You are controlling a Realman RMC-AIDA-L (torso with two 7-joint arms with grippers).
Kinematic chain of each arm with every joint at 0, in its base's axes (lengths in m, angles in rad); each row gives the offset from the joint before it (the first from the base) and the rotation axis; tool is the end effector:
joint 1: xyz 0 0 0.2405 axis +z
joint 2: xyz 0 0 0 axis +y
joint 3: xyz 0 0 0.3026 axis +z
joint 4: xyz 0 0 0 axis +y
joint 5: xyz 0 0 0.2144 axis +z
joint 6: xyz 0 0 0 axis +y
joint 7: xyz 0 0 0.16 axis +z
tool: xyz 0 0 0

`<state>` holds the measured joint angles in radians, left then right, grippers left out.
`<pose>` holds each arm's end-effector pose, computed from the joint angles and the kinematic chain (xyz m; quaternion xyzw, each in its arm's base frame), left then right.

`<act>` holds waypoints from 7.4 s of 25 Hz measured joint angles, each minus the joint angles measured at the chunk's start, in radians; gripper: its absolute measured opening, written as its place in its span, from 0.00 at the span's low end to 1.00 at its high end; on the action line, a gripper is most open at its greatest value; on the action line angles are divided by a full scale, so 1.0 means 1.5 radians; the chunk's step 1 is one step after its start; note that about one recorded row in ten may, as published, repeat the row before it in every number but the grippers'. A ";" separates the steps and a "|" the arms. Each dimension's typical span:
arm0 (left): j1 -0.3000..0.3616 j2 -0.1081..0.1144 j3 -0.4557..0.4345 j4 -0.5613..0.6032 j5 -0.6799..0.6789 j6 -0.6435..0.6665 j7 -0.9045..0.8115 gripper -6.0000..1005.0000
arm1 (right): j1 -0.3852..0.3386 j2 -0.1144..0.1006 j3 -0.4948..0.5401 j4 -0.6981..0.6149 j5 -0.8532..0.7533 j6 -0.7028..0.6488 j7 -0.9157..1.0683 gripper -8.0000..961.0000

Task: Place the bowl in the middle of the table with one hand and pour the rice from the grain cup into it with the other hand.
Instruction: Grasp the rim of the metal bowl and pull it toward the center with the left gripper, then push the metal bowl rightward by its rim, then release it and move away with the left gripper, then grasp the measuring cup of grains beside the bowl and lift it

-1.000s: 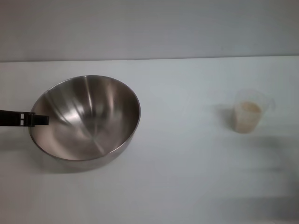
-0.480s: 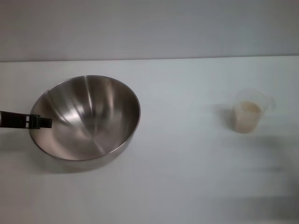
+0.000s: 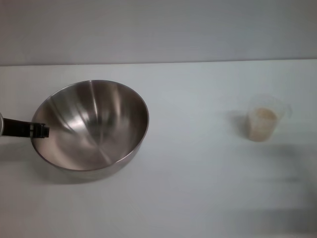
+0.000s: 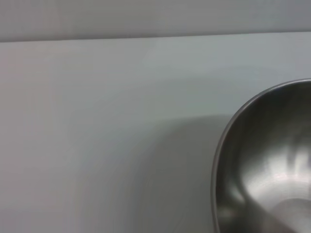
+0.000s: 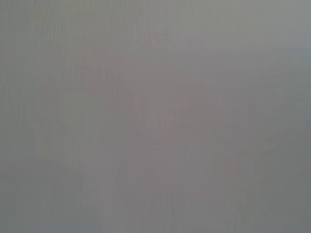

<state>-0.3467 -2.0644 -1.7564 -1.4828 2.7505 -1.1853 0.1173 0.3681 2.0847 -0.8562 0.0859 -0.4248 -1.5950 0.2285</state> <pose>-0.2896 0.3889 0.0146 -0.7612 -0.5090 0.0500 0.3987 0.3917 0.3003 0.0117 -0.5930 0.1940 0.3686 0.6891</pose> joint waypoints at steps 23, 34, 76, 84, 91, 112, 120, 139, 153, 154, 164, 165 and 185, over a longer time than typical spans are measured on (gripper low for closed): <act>-0.002 0.000 -0.001 -0.007 0.002 0.005 0.002 0.11 | 0.000 0.000 0.000 0.000 0.000 0.000 0.000 0.69; -0.007 0.001 -0.012 -0.006 0.000 -0.003 0.002 0.08 | 0.001 0.000 -0.001 -0.001 0.000 0.000 0.000 0.69; -0.114 -0.002 -0.105 0.053 -0.253 -0.061 0.117 0.05 | 0.003 0.000 -0.001 -0.004 0.000 0.000 0.000 0.69; -0.151 -0.003 -0.061 0.112 -0.254 -0.010 0.115 0.06 | 0.003 0.000 -0.001 -0.006 0.000 0.000 0.000 0.69; -0.177 -0.004 -0.030 0.152 -0.256 0.030 0.114 0.06 | 0.003 0.000 -0.001 -0.007 0.000 0.000 0.000 0.69; -0.194 -0.001 -0.011 0.217 -0.253 0.074 0.129 0.07 | 0.006 0.000 -0.002 -0.009 0.000 0.000 0.000 0.69; -0.207 0.000 -0.013 0.240 -0.251 0.078 0.131 0.07 | 0.004 0.000 -0.002 -0.009 0.000 0.000 0.000 0.69; -0.221 0.001 -0.017 0.271 -0.249 0.086 0.140 0.07 | 0.001 0.000 -0.002 -0.009 0.000 0.000 0.000 0.69; -0.233 0.002 -0.018 0.288 -0.240 0.089 0.141 0.08 | 0.002 0.001 -0.002 -0.009 0.000 -0.001 0.000 0.69; -0.233 0.002 -0.018 0.288 -0.240 0.089 0.141 0.08 | 0.002 0.001 -0.002 -0.009 0.000 -0.001 0.000 0.69; -0.227 0.003 -0.044 0.276 -0.240 0.089 0.165 0.13 | 0.004 0.001 -0.010 -0.009 -0.001 -0.003 0.001 0.69; -0.222 0.003 -0.050 0.269 -0.241 0.089 0.169 0.13 | 0.004 0.001 -0.010 -0.009 -0.001 -0.003 0.001 0.69; -0.004 -0.002 0.075 0.149 -0.525 0.610 0.427 0.16 | 0.018 -0.001 -0.005 -0.019 -0.001 0.015 0.006 0.69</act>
<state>-0.3534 -2.0677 -1.6437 -1.2594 1.9628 -0.2707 0.7579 0.3954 2.0832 -0.8641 0.0575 -0.4265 -1.5717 0.2378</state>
